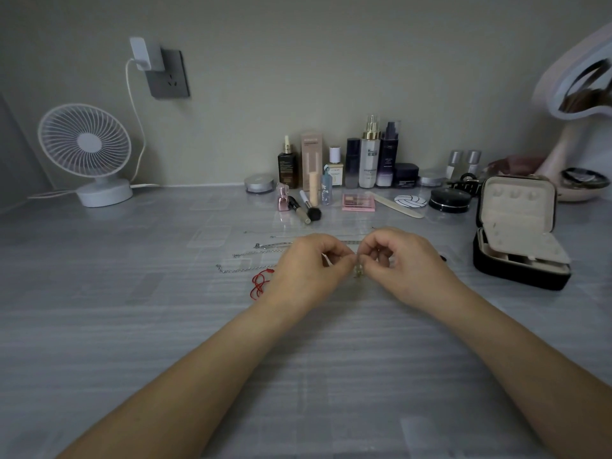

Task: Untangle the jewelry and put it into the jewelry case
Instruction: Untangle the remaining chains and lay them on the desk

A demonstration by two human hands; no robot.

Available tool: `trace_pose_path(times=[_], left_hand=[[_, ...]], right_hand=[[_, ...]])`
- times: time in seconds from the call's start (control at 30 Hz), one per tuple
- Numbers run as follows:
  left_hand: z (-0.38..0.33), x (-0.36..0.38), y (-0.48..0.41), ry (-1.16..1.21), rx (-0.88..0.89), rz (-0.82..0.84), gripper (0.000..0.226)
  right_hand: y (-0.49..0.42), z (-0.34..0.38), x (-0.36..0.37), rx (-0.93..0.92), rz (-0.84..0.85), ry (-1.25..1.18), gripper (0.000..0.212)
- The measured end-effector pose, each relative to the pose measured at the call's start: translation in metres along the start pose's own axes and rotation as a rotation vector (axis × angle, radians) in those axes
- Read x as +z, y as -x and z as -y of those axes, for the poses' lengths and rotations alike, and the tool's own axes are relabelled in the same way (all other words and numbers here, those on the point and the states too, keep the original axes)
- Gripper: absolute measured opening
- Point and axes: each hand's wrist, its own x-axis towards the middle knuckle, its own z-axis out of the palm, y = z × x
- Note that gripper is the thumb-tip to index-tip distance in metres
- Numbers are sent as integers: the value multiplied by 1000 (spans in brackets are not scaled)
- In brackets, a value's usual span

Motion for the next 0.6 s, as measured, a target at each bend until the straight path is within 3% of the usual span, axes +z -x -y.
trace_pose_path(times=[0.2, 0.6], left_hand=[[2, 0, -2, -2, -30, 4, 16], [1, -1, 0, -24, -37, 4, 12]], right_hand=[[0, -2, 2, 14, 11, -16, 11], [-4, -2, 2, 87, 13, -195, 24]])
